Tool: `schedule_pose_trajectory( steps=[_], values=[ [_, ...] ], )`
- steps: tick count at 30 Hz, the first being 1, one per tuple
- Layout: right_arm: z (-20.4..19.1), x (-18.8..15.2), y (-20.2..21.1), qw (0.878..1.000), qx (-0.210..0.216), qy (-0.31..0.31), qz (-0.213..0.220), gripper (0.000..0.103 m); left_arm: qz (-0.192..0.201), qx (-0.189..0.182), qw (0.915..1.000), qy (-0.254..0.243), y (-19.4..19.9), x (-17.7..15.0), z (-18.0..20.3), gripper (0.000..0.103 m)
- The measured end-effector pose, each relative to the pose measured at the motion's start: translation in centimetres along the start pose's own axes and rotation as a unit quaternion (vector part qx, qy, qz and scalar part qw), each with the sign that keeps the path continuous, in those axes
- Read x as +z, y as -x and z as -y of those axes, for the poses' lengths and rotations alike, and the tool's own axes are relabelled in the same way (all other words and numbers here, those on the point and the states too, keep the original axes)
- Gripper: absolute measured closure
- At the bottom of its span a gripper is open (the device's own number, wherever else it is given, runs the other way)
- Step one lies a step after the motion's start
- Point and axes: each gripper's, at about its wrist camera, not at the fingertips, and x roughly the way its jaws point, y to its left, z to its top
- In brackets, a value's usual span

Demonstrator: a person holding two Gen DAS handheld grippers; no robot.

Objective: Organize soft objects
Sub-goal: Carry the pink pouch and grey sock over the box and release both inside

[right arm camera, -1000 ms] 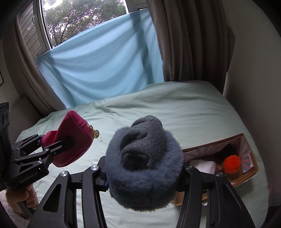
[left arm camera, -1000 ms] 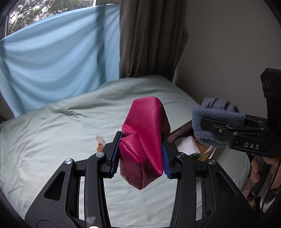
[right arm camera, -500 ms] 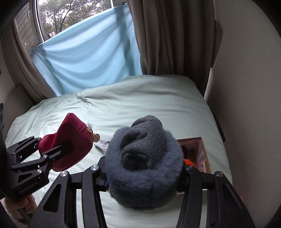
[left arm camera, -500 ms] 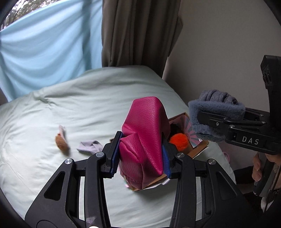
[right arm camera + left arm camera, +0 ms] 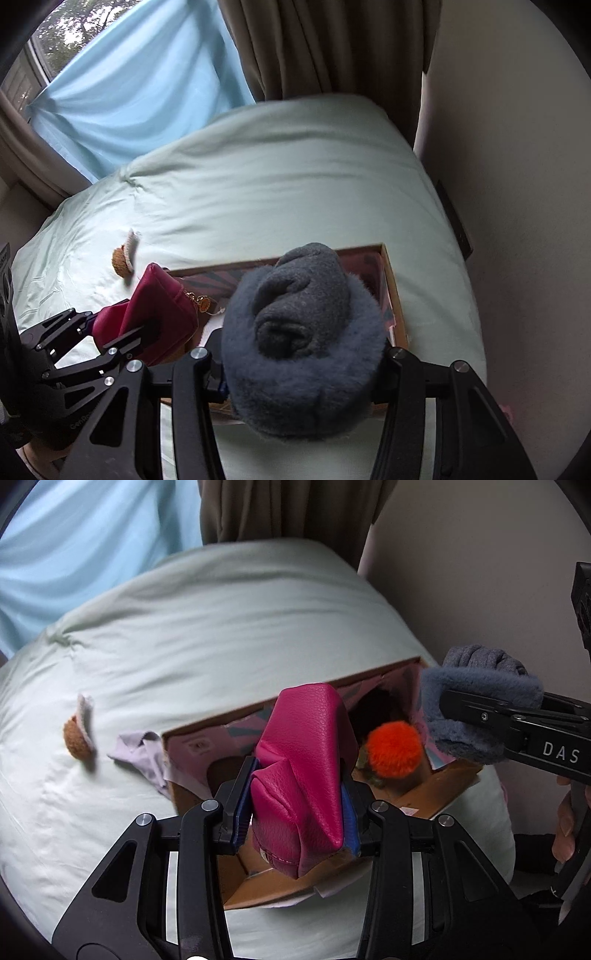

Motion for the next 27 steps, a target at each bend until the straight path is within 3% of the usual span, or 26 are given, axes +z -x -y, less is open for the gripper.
schedule_pose_trajectory(
  steps=[5,6,7,8,9,10,11,17,27],
  values=[
    [0.9,0.0,-2.4,0.999,0.019,-0.022,-0.03,0.052,-0.03,0.01,0.9994,-0.015,-2.2,-0.1,0.3,0.065],
    [1.2,0.0,-2.8,0.999,0.025,-0.028,-0.034,0.047,-0.034,0.012,0.9992,-0.019,-2.3,-0.1,0.5,0.064],
    [1.3,-0.1,-3.1,0.998,0.026,-0.035,-0.034,0.038,-0.039,0.013,0.9989,-0.022,-2.4,-0.1,0.6,0.056],
    [1.5,-0.1,-3.3,0.998,0.025,-0.041,-0.03,0.032,-0.046,0.007,0.9987,-0.022,-2.6,-0.1,0.6,0.042],
    [1.6,-0.2,-3.3,0.998,0.025,-0.045,-0.025,0.016,-0.052,0.002,0.9984,-0.019,-2.7,-0.1,0.5,0.03],
    [1.8,-0.2,-3.3,0.998,0.026,-0.049,-0.019,0.001,-0.054,0.004,0.9983,-0.019,-2.5,-0.1,0.4,0.007],
    [2.0,-0.2,-3.0,0.998,0.026,-0.052,-0.014,0.0,-0.054,0.01,0.9983,-0.019,-2.3,-0.3,0.2,0.0],
    [2.4,-0.5,-3.0,0.998,0.026,-0.058,-0.016,0.0,-0.063,0.021,0.9978,-0.004,-1.9,-1.1,-1.0,0.0],
    [0.9,-0.5,-1.1,0.999,0.026,-0.038,-0.008,0.0,-0.041,0.022,0.9989,0.003,0.9,-0.9,-1.2,0.0]
  ],
)
